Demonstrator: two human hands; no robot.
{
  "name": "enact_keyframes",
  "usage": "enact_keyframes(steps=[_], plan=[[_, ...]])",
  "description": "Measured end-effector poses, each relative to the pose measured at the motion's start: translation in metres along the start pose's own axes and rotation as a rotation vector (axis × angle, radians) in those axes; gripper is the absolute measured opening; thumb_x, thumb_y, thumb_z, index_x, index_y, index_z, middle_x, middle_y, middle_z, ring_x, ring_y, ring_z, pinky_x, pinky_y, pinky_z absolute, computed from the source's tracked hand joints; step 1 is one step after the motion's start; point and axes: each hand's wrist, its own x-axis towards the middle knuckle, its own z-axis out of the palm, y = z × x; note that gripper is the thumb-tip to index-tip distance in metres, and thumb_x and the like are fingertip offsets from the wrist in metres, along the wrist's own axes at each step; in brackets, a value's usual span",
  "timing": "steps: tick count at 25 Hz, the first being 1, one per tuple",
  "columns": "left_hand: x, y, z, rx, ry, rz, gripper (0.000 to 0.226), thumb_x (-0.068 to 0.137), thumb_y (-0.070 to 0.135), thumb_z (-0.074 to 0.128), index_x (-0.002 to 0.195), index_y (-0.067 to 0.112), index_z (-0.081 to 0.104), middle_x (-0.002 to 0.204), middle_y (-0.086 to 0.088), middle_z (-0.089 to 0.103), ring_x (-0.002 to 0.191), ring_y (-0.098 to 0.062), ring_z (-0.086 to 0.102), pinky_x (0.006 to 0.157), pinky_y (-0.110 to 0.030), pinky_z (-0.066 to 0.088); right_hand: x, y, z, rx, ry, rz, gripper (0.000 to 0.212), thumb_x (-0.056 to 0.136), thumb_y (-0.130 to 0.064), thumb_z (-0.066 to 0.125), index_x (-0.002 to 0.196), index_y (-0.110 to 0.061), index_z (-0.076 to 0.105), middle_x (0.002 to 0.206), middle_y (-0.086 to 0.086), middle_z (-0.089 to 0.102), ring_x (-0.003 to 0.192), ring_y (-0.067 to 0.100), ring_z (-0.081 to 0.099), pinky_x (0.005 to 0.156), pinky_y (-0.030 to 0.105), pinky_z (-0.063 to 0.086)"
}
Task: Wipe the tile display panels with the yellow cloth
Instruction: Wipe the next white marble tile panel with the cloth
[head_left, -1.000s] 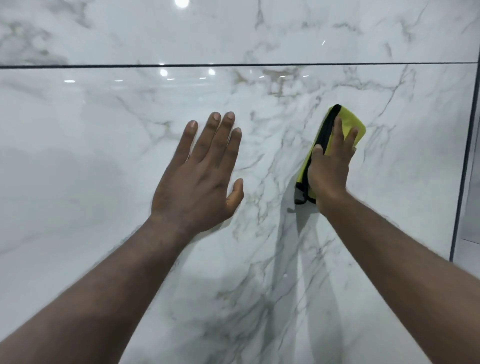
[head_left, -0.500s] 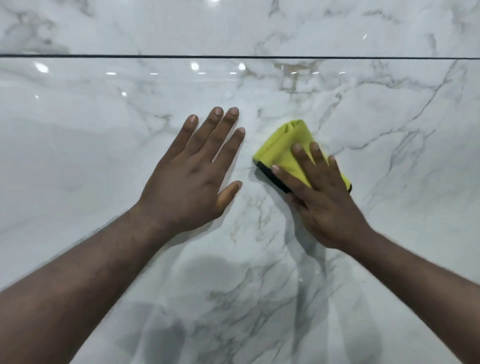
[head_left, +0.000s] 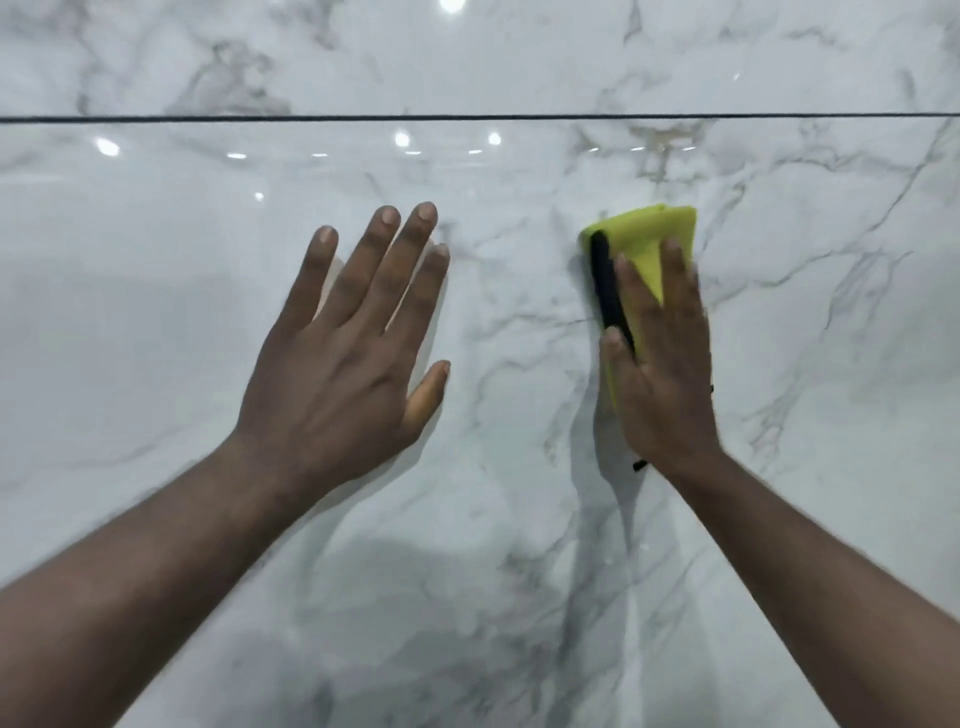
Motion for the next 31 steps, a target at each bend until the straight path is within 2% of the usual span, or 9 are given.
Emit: enact_keyframes(steps=[3,6,7,10,15,19,24,26,31], plan=[[-0.012,-0.023,0.002,-0.044,-0.032,0.022,0.085,0.109,0.059,0.039,0.174,0.01,0.015,0.182,-0.012,0.004,0.169,-0.029,0.007,0.135,-0.059,0.01,0.014,-0.039,0.006,0.145,0.072,0.406,0.068,0.106,-0.024,0.044,0.169,-0.036,0.021,0.178,-0.003,-0.004,0.165,0.024,-0.002,0.129,0.055,0.01],[-0.016,-0.031,0.007,-0.064,-0.031,0.067,0.085,0.11,0.06,0.036,0.174,0.01,0.011,0.182,-0.013,0.0,0.169,-0.03,0.003,0.135,-0.058,0.007,-0.008,-0.048,0.008,0.003,-0.094,-0.044,0.063,0.111,-0.029,0.042,0.169,-0.034,0.02,0.177,-0.008,-0.01,0.165,0.021,-0.009,0.131,0.054,0.008],[-0.016,-0.03,0.009,-0.067,-0.019,0.067,0.084,0.111,0.058,0.035,0.174,0.008,0.01,0.182,-0.015,-0.002,0.169,-0.031,0.001,0.135,-0.059,0.006,-0.004,-0.047,0.003,-0.012,-0.092,-0.065,0.063,0.11,-0.028,0.042,0.169,-0.032,0.021,0.178,-0.005,-0.008,0.165,0.02,-0.008,0.131,0.054,0.01],[-0.016,-0.026,0.012,-0.084,-0.003,0.072,0.084,0.111,0.055,0.031,0.173,0.005,0.006,0.181,-0.018,-0.007,0.168,-0.033,-0.004,0.134,-0.061,0.003,0.021,-0.071,0.004,0.114,0.005,0.357,0.066,0.109,-0.02,0.044,0.169,-0.033,0.02,0.178,-0.001,-0.007,0.164,0.02,-0.006,0.131,0.055,0.011],[-0.022,-0.033,0.01,-0.119,-0.018,0.102,0.087,0.109,0.057,0.033,0.173,0.004,0.007,0.18,-0.02,-0.008,0.168,-0.034,-0.005,0.134,-0.061,0.001,-0.044,-0.08,0.012,0.009,-0.107,-0.017,0.062,0.112,-0.023,0.044,0.169,-0.027,0.021,0.178,0.002,-0.007,0.165,0.019,-0.007,0.133,0.054,0.007],[-0.02,-0.031,0.007,-0.112,-0.051,0.099,0.089,0.109,0.058,0.033,0.173,0.004,0.005,0.18,-0.019,-0.009,0.168,-0.034,-0.006,0.134,-0.06,0.0,-0.001,-0.088,0.01,0.134,0.042,0.461,0.068,0.107,-0.02,0.044,0.169,-0.036,0.019,0.178,-0.002,-0.01,0.165,0.023,-0.007,0.131,0.058,0.008],[-0.021,-0.028,0.009,-0.079,-0.033,0.068,0.091,0.107,0.059,0.037,0.173,0.005,0.007,0.181,-0.017,-0.004,0.169,-0.033,-0.001,0.135,-0.06,0.004,-0.039,-0.095,0.017,0.026,-0.172,-0.067,0.065,0.113,-0.019,0.047,0.168,-0.042,0.022,0.177,-0.016,-0.01,0.164,0.018,-0.013,0.129,0.057,-0.002],[-0.02,-0.028,0.01,-0.062,-0.028,0.068,0.091,0.106,0.06,0.037,0.173,0.005,0.009,0.181,-0.016,-0.001,0.169,-0.033,0.001,0.135,-0.06,0.004,-0.042,-0.071,0.009,-0.06,-0.183,-0.122,0.063,0.112,-0.026,0.047,0.167,-0.044,0.022,0.177,-0.016,-0.007,0.165,0.017,-0.008,0.131,0.055,0.004],[-0.018,-0.03,0.007,-0.097,0.0,0.059,0.09,0.105,0.056,0.047,0.172,0.005,0.017,0.181,-0.016,0.007,0.168,-0.032,0.007,0.136,-0.056,0.007,0.005,-0.09,0.026,0.063,0.157,0.342,0.069,0.104,-0.023,0.044,0.169,-0.034,0.023,0.179,0.004,0.0,0.165,0.028,0.002,0.128,0.04,0.007]])
